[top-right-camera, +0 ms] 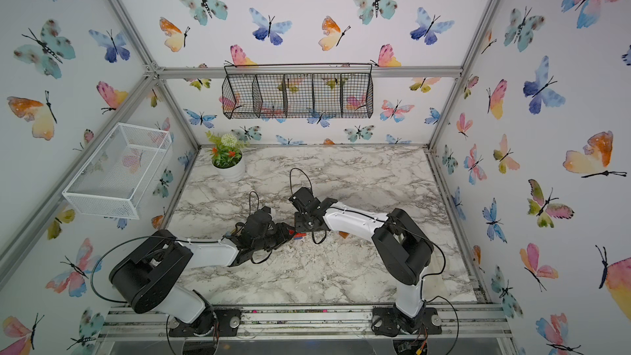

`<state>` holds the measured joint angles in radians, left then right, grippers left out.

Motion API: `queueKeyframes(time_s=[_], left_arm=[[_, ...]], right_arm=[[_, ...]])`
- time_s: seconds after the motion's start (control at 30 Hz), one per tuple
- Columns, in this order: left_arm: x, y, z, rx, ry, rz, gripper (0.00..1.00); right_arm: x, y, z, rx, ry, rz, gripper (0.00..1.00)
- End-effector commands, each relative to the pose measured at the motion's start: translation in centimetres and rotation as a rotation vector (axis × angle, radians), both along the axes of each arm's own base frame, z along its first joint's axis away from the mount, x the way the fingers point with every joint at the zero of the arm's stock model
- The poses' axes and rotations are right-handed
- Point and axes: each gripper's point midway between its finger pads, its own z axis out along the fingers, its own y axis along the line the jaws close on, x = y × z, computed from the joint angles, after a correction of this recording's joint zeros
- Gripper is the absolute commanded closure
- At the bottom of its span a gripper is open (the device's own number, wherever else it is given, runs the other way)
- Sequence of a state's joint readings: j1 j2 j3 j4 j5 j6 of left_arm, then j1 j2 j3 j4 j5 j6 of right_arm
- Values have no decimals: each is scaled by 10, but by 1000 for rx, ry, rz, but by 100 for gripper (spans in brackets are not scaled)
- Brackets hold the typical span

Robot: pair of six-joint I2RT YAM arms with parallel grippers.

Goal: Assemble the letter v with lego
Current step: Assemble the lego brick with the lego brick.

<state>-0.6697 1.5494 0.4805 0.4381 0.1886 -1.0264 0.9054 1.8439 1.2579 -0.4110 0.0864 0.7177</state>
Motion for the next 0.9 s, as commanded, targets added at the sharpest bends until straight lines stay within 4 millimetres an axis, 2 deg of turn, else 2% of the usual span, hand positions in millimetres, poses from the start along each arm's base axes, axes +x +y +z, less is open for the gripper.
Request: queueKeyframes(time_s=[0.0,0.2,0.4,0.53,0.87], left_arm=[[-74,55,-84,271,324,-20,53],[-73,53,-83,268,320,-27,53],[-71,53,-83,270,317,-27,53],[-72,53,-83,271,319,-25,53],[-72,54,-84,272,318,-25,54]], right_arm=[[-5,-12,-17,-79,20,-40,95],[-1,-26,-17,-152,-6,-77,98],[1,-26,-16,-161,-18,-70,98],[-2,-19,-24,-138,9,-56,98],[-8,-35,-40,-195,-3,-84,98]])
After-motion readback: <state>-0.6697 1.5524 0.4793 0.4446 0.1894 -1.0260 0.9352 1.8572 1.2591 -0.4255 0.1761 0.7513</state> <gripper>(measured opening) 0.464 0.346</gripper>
